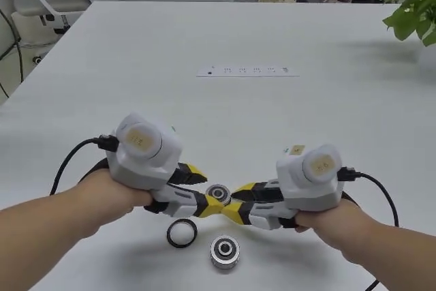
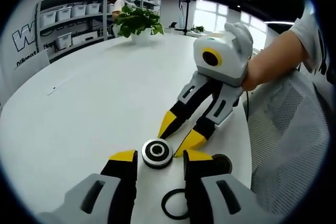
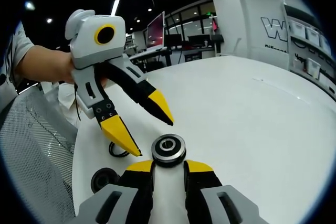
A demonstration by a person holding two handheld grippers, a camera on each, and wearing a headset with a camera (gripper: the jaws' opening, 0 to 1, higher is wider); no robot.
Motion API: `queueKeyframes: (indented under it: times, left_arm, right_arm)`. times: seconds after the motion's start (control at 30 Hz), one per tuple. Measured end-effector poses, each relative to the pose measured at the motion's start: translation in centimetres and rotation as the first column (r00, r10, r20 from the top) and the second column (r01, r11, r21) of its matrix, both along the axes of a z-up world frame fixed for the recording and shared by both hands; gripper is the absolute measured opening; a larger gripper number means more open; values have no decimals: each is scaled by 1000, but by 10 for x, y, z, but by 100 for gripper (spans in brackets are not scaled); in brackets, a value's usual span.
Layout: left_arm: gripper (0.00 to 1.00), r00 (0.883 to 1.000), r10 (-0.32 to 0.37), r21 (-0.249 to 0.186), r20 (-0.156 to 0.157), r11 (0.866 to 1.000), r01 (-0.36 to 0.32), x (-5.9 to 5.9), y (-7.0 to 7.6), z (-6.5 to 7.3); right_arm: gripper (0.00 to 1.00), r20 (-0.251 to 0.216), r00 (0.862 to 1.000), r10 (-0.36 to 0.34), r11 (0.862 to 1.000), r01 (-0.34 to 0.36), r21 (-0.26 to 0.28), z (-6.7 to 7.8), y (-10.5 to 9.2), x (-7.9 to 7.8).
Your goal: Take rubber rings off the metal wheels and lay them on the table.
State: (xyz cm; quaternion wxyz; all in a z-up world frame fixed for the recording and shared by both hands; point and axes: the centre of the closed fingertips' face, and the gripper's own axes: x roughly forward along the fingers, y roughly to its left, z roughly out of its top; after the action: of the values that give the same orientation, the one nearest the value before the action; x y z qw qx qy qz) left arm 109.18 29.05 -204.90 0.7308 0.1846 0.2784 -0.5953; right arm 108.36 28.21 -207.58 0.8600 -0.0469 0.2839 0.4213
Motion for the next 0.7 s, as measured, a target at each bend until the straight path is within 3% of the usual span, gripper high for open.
queueKeyframes:
  times: [0.33, 0.7]
  left_arm:
    - [23, 1000, -7, 7, -8, 1000, 7, 0, -4, -6]
    - [15, 1000, -16, 16, 7, 1000, 16, -1, -5, -9]
  right_arm:
    - [16, 7, 1000, -3, 1000, 3, 3, 0, -1, 1]
    - [16, 15, 1000, -1, 1000, 1, -2, -1, -1, 2]
